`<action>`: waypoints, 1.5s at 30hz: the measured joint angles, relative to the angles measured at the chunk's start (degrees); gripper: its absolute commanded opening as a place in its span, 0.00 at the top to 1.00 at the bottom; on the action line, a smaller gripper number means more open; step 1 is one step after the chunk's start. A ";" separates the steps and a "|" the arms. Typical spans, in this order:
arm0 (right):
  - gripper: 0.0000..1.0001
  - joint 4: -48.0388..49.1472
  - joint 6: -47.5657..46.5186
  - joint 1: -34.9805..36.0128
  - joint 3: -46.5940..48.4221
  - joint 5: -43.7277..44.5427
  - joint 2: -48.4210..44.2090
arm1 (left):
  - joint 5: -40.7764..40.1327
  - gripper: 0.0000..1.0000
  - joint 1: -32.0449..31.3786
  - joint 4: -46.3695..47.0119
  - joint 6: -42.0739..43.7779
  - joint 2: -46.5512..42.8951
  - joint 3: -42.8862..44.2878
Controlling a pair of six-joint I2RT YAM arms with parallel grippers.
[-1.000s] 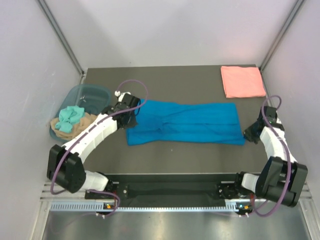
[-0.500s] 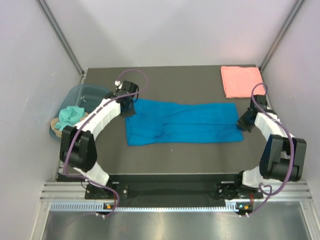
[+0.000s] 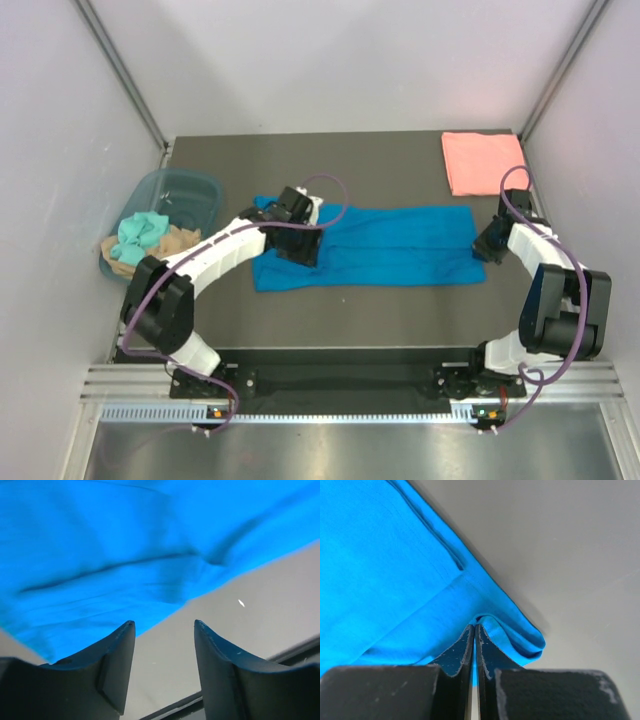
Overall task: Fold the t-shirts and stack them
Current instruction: Fold the tshirt
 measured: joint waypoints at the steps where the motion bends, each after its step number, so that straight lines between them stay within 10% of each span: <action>1: 1.00 0.02 -0.04 0.00 0.00 -0.02 -0.04 | 0.28 0.41 -1.57 0.48 0.76 0.00 -0.33; 17: 1.00 1.01 -0.09 0.00 0.00 -1.42 -0.17 | -8.04 0.35 -9.11 4.20 7.91 5.79 -0.44; 21: 1.00 1.05 -0.07 0.00 0.00 -1.70 -0.39 | -10.23 0.45 -9.90 4.55 8.81 8.04 -0.44; 28: 1.00 1.11 -0.07 0.00 -0.04 -1.84 -0.39 | -13.40 1.00 -9.75 4.35 9.53 9.38 -0.13; 45: 1.00 0.48 -0.17 0.00 -0.09 1.79 -1.18 | -23.15 1.00 -9.75 -3.91 8.61 11.23 6.73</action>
